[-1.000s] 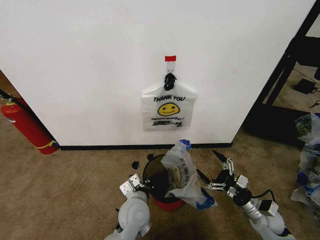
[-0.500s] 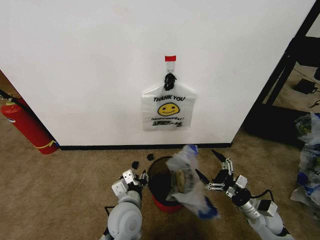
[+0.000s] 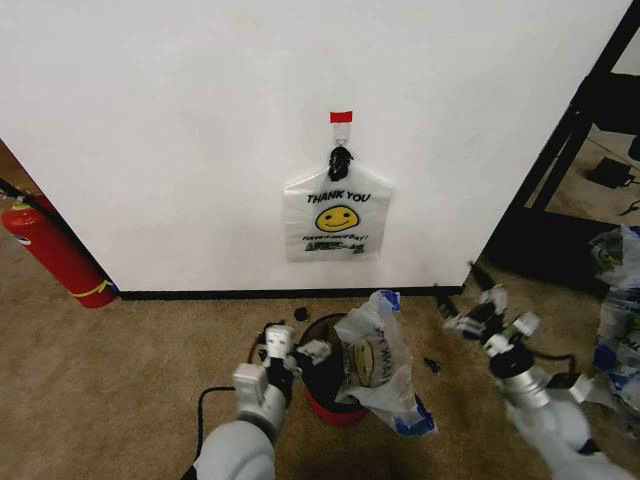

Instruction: Pick up the garbage bag from the wall and place it over the trash bin.

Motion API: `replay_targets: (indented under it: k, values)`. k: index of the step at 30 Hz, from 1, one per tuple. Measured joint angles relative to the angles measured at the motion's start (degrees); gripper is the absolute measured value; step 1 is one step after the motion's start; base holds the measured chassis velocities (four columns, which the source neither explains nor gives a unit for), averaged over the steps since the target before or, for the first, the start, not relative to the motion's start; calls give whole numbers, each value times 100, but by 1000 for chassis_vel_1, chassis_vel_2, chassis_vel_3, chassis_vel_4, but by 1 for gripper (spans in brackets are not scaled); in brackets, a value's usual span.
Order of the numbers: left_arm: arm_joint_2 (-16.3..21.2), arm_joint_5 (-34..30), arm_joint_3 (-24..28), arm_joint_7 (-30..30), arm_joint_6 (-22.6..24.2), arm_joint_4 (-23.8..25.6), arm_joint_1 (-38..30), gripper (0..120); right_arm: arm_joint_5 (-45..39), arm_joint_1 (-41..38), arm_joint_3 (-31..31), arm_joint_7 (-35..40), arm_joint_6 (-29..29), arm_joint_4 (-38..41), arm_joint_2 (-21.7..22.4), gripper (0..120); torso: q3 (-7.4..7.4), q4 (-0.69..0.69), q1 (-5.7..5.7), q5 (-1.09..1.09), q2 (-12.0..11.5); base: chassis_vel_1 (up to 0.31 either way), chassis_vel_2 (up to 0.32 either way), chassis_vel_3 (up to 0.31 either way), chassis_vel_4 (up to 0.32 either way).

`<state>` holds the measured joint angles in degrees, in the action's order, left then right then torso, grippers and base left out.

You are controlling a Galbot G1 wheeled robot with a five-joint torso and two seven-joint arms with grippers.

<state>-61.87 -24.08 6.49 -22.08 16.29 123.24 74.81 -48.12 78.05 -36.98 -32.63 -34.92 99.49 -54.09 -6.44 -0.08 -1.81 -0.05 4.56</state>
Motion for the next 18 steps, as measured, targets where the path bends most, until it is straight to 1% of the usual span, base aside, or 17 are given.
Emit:
replay_targets:
  k: [4, 7, 8, 9, 11, 14, 15, 16, 18]
  values:
    - [76, -2, 596, 122, 85, -178, -437, 100, 512, -20, -418, 365, 23, -243, 301, 100, 0, 1, 0, 1, 0, 0, 0, 0, 0]
    - [14, -387, 1223, -46, 302, -343, -1104, 100, 744, 16, -536, 446, 3, -337, 364, 100, 0, -1, 0, 1, -1, 0, 0, 0, 0]
    - [14, -387, 1223, -46, 302, -343, -1104, 100, 744, 16, -536, 446, 3, -337, 364, 100, 0, -1, 0, 1, -1, 0, 0, 0, 0]
    - [-19, -571, 1389, -143, 386, -385, -1329, 100, 769, 37, -536, 469, 2, -341, 359, 100, 0, -1, 0, 2, -1, 0, 0, 0, 0]
    - [-146, -1162, 1714, -483, 654, -463, -1900, 100, 831, 65, -522, 511, 0, -350, 298, 100, 0, -2, 0, 1, -1, 0, 0, 0, 0]
    - [-464, -2072, 2032, -1049, 1029, -568, -2565, 100, 960, 74, -425, 526, -21, -439, 159, 100, 0, -1, 0, 2, -1, 0, 0, 0, 0]
    - [-564, -2254, 2101, -1214, 1117, -618, -2719, 100, 1003, 72, -391, 527, -27, -472, 116, 100, 0, -2, 0, 2, -1, 0, 0, 0, 0]
    - [-564, -2254, 2101, -1214, 1117, -618, -2719, 100, 1003, 72, -391, 527, -27, -472, 116, 100, 0, -2, 0, 2, -1, 0, 0, 0, 0]
    - [-736, -2482, 2205, -1475, 1259, -722, -2892, 100, 1075, 65, -333, 528, -38, -525, 32, 100, 0, -1, 0, 2, -1, 0, 0, 0, 0]
